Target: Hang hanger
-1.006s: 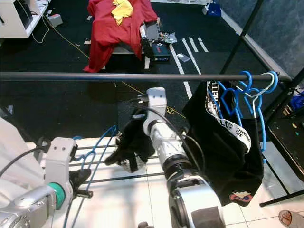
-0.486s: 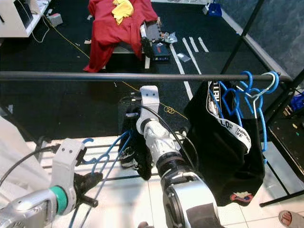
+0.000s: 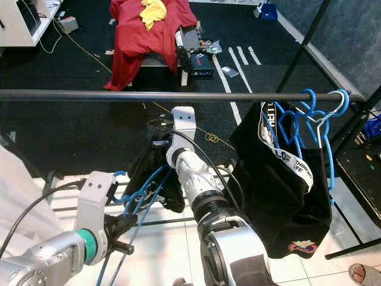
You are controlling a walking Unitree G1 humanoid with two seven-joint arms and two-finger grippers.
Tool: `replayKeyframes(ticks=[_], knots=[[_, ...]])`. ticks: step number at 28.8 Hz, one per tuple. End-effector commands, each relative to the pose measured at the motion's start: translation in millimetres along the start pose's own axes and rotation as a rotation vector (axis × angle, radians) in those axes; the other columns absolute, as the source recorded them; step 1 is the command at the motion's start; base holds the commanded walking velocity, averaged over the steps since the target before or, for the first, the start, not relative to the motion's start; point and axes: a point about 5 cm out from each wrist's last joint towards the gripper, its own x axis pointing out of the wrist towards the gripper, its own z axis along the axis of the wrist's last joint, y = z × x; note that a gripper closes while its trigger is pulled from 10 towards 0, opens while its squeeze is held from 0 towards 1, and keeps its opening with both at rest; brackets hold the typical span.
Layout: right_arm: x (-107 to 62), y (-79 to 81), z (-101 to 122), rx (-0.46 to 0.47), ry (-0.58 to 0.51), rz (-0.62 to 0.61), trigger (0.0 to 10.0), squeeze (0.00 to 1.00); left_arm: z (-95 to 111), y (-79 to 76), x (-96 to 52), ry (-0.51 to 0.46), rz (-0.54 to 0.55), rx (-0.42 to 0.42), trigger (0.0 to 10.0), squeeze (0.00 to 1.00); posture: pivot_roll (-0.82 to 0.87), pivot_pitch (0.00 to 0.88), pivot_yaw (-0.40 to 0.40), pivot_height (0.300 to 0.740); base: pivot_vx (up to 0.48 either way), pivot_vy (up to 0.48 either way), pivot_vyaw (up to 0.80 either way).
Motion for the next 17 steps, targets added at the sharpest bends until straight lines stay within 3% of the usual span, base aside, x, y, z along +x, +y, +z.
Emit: replayKeyframes(ticks=[1, 4, 8, 17], knots=[[2.0, -0.3, 10.7, 0.006, -0.032, -0.003, 10.0, 0.00, -3.9, -1.2, -3.1, 0.019, -0.018, -0.001, 10.0, 0.00, -0.02, 0.146, -0.006, 0.740, 0.000, 0.000, 0.00], [2.3, -2.9, 12.5, 0.004, -0.034, -0.013, 10.0, 0.00, -4.8, 2.6, -7.2, 0.025, -0.003, -0.001, 10.0, 0.00, -0.01, 0.146, -0.010, 0.740, 0.000, 0.000, 0.00], [3.2, 2.1, 13.9, 0.015, -0.039, 0.004, 10.0, 0.00, -7.1, 5.5, 0.3, 0.038, 0.065, -0.041, 10.0, 0.00, -0.01, 0.147, -0.013, 0.740, 0.000, 0.000, 0.00], [3.5, 17.2, 9.4, 0.078, -0.026, 0.045, 10.0, 0.00, 1.0, -5.9, 16.0, 0.008, 0.060, -0.099, 10.0, 0.00, -0.03, 0.144, -0.013, 0.740, 0.000, 0.000, 0.00]])
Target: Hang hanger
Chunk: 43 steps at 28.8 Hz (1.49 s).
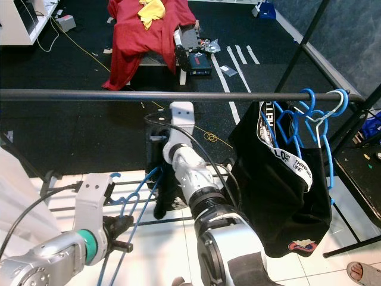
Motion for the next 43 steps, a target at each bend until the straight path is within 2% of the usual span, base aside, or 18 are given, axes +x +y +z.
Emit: replayKeyframes(ticks=[1, 6, 10, 14, 17, 21, 25, 28, 30, 31, 32, 33, 34, 35, 36, 37, 42, 43], knots=[[0.2, 5.0, -1.1, 0.054, 0.000, 0.007, 10.0, 0.00, 0.6, -0.2, 5.5, 0.002, 0.024, -0.031, 10.0, 0.00, -0.03, 0.143, -0.014, 0.740, 0.000, 0.000, 0.00], [-0.4, 12.1, -7.5, 0.104, 0.020, 0.012, 10.0, 0.00, 11.5, -0.7, 17.0, -0.035, 0.080, -0.139, 10.0, 0.00, -0.03, 0.141, -0.019, 0.740, 0.000, 0.000, 0.00], [-7.9, 9.9, -17.8, 0.112, 0.040, 0.014, 10.0, 0.00, 21.8, 11.9, 23.1, -0.092, 0.227, -0.308, 10.0, 0.00, -0.03, 0.145, -0.031, 0.740, 0.000, 0.000, 0.00], [-13.6, 16.1, -20.2, 0.094, 0.043, 0.074, 10.0, 0.00, 19.8, 24.3, 20.6, -0.106, 0.328, -0.396, 10.0, 0.00, -0.04, 0.149, -0.031, 0.740, 0.000, 0.000, 0.00], [-17.3, 34.4, -20.7, 0.058, 0.061, 0.178, 10.0, 0.00, 17.4, 34.0, 18.3, -0.110, 0.404, -0.425, 10.0, 0.00, -0.04, 0.152, -0.027, 0.740, 0.000, 0.000, 0.00], [-18.4, 42.7, -18.8, 0.048, 0.062, 0.200, 10.0, 0.00, 18.2, 36.7, 16.2, -0.114, 0.416, -0.428, 10.0, 0.00, -0.04, 0.152, -0.030, 0.740, 0.000, 0.000, 0.00], [-16.6, 43.4, -15.2, 0.027, 0.044, 0.213, 10.0, 0.00, 19.3, 31.1, 13.8, -0.110, 0.340, -0.408, 10.0, 0.00, -0.04, 0.152, -0.033, 0.740, 0.000, 0.000, 0.00], [-13.0, 49.1, -13.4, -0.015, 0.044, 0.258, 10.0, 0.00, 22.1, 10.5, 13.8, -0.103, 0.164, -0.384, 10.0, 0.00, -0.03, 0.150, -0.033, 0.740, 0.000, 0.000, 0.00], [-13.0, 49.1, -13.4, -0.015, 0.044, 0.258, 10.0, 0.00, 22.1, 10.5, 13.8, -0.103, 0.164, -0.384, 10.0, 0.00, -0.03, 0.150, -0.033, 0.740, 0.000, 0.000, 0.00], [-11.3, 53.8, -12.4, -0.046, 0.039, 0.285, 10.0, 0.00, 24.1, -0.5, 13.2, -0.102, 0.073, -0.374, 10.0, 0.00, -0.03, 0.153, -0.033, 0.740, 0.000, 0.000, 0.00], [-11.3, 53.8, -12.4, -0.046, 0.039, 0.285, 10.0, 0.00, 24.1, -0.5, 13.2, -0.102, 0.073, -0.374, 10.0, 0.00, -0.03, 0.153, -0.033, 0.740, 0.000, 0.000, 0.00], [-10.4, 60.4, -11.8, -0.091, 0.033, 0.321, 10.0, 0.00, 27.0, -12.7, 10.4, -0.106, -0.034, -0.361, 10.0, 0.00, -0.03, 0.152, -0.032, 0.740, 0.000, 0.000, 0.00], [-10.4, 60.4, -11.8, -0.091, 0.033, 0.321, 10.0, 0.00, 27.0, -12.7, 10.4, -0.106, -0.034, -0.361, 10.0, 0.00, -0.03, 0.152, -0.032, 0.740, 0.000, 0.000, 0.00], [-10.5, 67.5, -13.0, -0.147, 0.032, 0.368, 10.0, 0.00, 29.5, -22.1, 5.7, -0.111, -0.136, -0.351, 10.0, 0.00, -0.03, 0.152, -0.033, 0.740, 0.000, 0.000, 0.00], [-10.5, 67.5, -13.0, -0.147, 0.032, 0.368, 10.0, 0.00, 29.5, -22.1, 5.7, -0.111, -0.136, -0.351, 10.0, 0.00, -0.03, 0.152, -0.033, 0.740, 0.000, 0.000, 0.00], [-12.6, 72.6, -15.3, -0.199, 0.036, 0.404, 10.0, 0.00, 31.9, -27.7, 0.4, -0.120, -0.213, -0.334, 10.0, 0.00, -0.03, 0.152, -0.033, 0.740, 0.000, 0.000, 0.00], [-15.1, 75.3, -18.5, -0.236, 0.043, 0.424, 10.0, 0.00, 33.2, -29.0, -2.6, -0.122, -0.245, -0.320, 10.0, 0.00, -0.03, 0.152, -0.034, 0.740, 0.000, 0.000, 0.00], [-18.6, 77.1, -22.5, -0.279, 0.047, 0.443, 10.0, 0.00, 34.2, -28.8, -3.3, -0.121, -0.258, -0.329, 10.0, 0.00, -0.03, 0.153, -0.031, 0.740, 0.000, 0.000, 0.00]])
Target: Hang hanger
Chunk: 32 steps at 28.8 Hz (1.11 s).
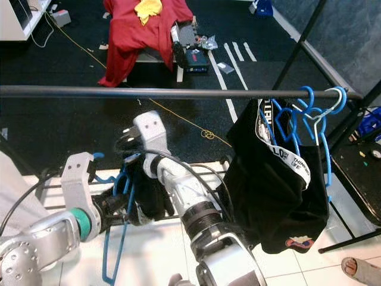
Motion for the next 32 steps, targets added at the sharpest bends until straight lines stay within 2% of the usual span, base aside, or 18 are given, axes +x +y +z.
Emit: replayKeyframes(ticks=[1, 5, 6, 8, 9, 11, 16, 17, 18, 19, 21, 22, 23, 24, 26, 27, 28, 32], knots=[[6.2, 25.0, 2.6, 0.006, -0.030, 0.077, 10.0, 0.00, -1.2, -42.3, 6.3, -0.027, -0.213, -0.156, 10.0, 0.00, -0.03, 0.153, -0.031, 0.740, 0.000, 0.000, 0.00], [-1.4, 43.1, 3.7, -0.014, -0.052, 0.187, 10.0, 0.00, -4.0, -45.6, 12.0, 0.002, -0.208, -0.173, 10.0, 0.00, -0.04, 0.155, -0.027, 0.740, 0.000, 0.000, 0.00], [-6.6, 52.3, 8.2, -0.001, -0.079, 0.239, 10.0, 0.00, -5.6, -46.1, 15.4, 0.017, -0.191, -0.177, 10.0, 0.00, -0.04, 0.157, -0.029, 0.740, 0.000, 0.000, 0.00], [-17.4, 60.9, 20.8, 0.114, -0.133, 0.298, 10.0, 0.00, -4.9, -40.7, 21.2, 0.020, -0.130, -0.183, 10.0, 0.00, -0.04, 0.158, -0.031, 0.740, 0.000, 0.000, 0.00], [-17.4, 60.9, 20.8, 0.114, -0.133, 0.298, 10.0, 0.00, -4.9, -40.7, 21.2, 0.020, -0.130, -0.183, 10.0, 0.00, -0.04, 0.158, -0.031, 0.740, 0.000, 0.000, 0.00], [-33.7, 58.3, 28.1, 0.223, -0.164, 0.342, 10.0, 0.00, -3.9, -36.4, 21.8, 0.013, -0.097, -0.173, 10.0, 0.00, -0.03, 0.159, -0.037, 0.740, 0.000, 0.000, 0.00], [-40.4, 54.2, 28.5, 0.247, -0.171, 0.344, 10.0, 0.00, -3.8, -34.4, 21.1, 0.010, -0.082, -0.163, 10.0, 0.00, -0.03, 0.159, -0.038, 0.740, 0.000, 0.000, 0.00], [-52.7, 36.4, 20.2, 0.261, -0.156, 0.276, 10.0, 0.00, -0.5, -26.0, 19.5, -0.024, -0.038, -0.171, 10.0, 0.00, -0.04, 0.159, -0.043, 0.740, 0.000, 0.000, 0.00], [-52.7, 36.4, 20.2, 0.261, -0.156, 0.276, 10.0, 0.00, -0.5, -26.0, 19.5, -0.024, -0.038, -0.171, 10.0, 0.00, -0.04, 0.159, -0.043, 0.740, 0.000, 0.000, 0.00], [-65.8, 18.4, 8.4, 0.231, -0.130, 0.197, 10.0, 0.00, 3.0, -18.1, 17.1, -0.059, -0.007, -0.183, 10.0, 0.00, -0.04, 0.159, -0.042, 0.740, 0.000, 0.000, 0.00], [-92.7, -3.6, -14.9, 0.155, -0.051, 0.111, 10.0, 0.00, 7.2, -4.5, 12.5, -0.109, 0.045, -0.184, 10.0, 0.00, -0.05, 0.156, -0.036, 0.740, 0.000, 0.000, 0.00], [-92.7, -3.6, -14.9, 0.155, -0.051, 0.111, 10.0, 0.00, 7.2, -4.5, 12.5, -0.109, 0.045, -0.184, 10.0, 0.00, -0.05, 0.156, -0.036, 0.740, 0.000, 0.000, 0.00], [-102.6, -10.3, -27.5, 0.082, 0.004, 0.090, 10.0, 0.00, 8.5, -1.5, 10.9, -0.123, 0.050, -0.163, 10.0, 0.00, -0.05, 0.153, -0.033, 0.740, 0.000, 0.000, 0.00], [-102.6, -10.3, -27.5, 0.082, 0.004, 0.090, 10.0, 0.00, 8.5, -1.5, 10.9, -0.123, 0.050, -0.163, 10.0, 0.00, -0.05, 0.153, -0.033, 0.740, 0.000, 0.000, 0.00], [-119.0, -16.7, -45.0, -0.080, 0.115, 0.105, 10.0, 0.00, 11.6, 1.8, 9.8, -0.146, 0.049, -0.125, 10.0, 0.00, -0.06, 0.148, -0.022, 0.740, 0.000, 0.000, 0.00], [-119.0, -16.7, -45.0, -0.080, 0.115, 0.105, 10.0, 0.00, 11.6, 1.8, 9.8, -0.146, 0.049, -0.125, 10.0, 0.00, -0.06, 0.148, -0.022, 0.740, 0.000, 0.000, 0.00], [-124.0, -18.2, -50.8, -0.150, 0.158, 0.128, 10.0, 0.00, 13.1, 2.6, 9.7, -0.155, 0.046, -0.113, 10.0, 0.00, -0.06, 0.148, -0.022, 0.740, 0.000, 0.000, 0.00], [-124.2, -18.9, -51.1, -0.185, 0.172, 0.129, 10.0, 0.00, 14.7, 1.7, 10.4, -0.167, 0.040, -0.111, 10.0, 0.00, -0.06, 0.147, -0.020, 0.740, 0.000, 0.000, 0.00]])
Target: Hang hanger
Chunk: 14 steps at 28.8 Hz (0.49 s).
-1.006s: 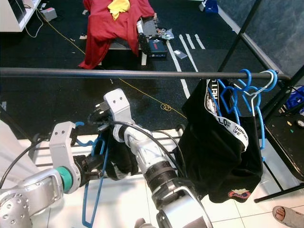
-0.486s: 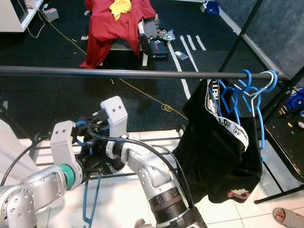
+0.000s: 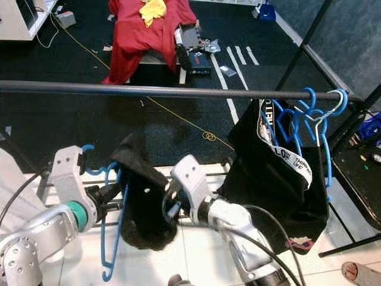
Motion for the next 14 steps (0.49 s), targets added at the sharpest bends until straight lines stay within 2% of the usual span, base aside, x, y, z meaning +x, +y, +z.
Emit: replayKeyframes(ticks=[1, 4, 7, 10, 11, 13, 14], knots=[[-2.4, 0.8, -1.4, -0.023, 0.008, 0.002, 10.0, 0.00, 1.1, -11.8, 2.0, -0.042, -0.039, -0.070, 10.0, 0.00, -0.06, 0.147, -0.020, 0.740, 0.000, 0.000, 0.00], [-0.6, 0.8, 0.0, -0.031, 0.008, -0.001, 10.0, 0.00, 2.2, -12.8, 2.7, -0.052, -0.044, -0.070, 10.0, 0.00, -0.06, 0.141, -0.014, 0.740, 0.000, 0.000, 0.00], [15.5, 22.2, 1.0, -0.028, -0.030, 0.074, 10.0, 0.00, 13.2, -22.3, -1.0, -0.194, -0.131, -0.124, 10.0, 0.00, -0.06, 0.128, -0.014, 0.740, 0.000, 0.000, 0.00], [17.9, 26.8, -1.5, -0.040, -0.035, 0.090, 10.0, 0.00, 16.6, -24.4, -3.4, -0.242, -0.164, -0.139, 10.0, 0.00, -0.06, 0.126, -0.015, 0.740, 0.000, 0.000, 0.00], [17.5, 30.8, -3.7, -0.050, -0.051, 0.116, 10.0, 1.00, 19.5, -26.6, -6.4, -0.289, -0.204, -0.150, 10.0, 0.00, -0.06, 0.125, -0.017, 0.740, 0.000, 0.000, 0.00], [16.9, 32.0, -3.3, -0.044, -0.061, 0.130, 10.0, 1.00, 20.0, -27.4, -7.3, -0.300, -0.216, -0.151, 10.0, 0.00, -0.06, 0.125, -0.017, 0.740, 0.000, 0.000, 0.00], [8.6, 41.5, 1.9, -0.008, -0.094, 0.262, 10.0, 1.00, 19.4, -28.3, -8.4, -0.302, -0.236, -0.131, 10.0, 0.00, -0.06, 0.125, -0.017, 0.740, 0.000, 0.000, 0.00]])
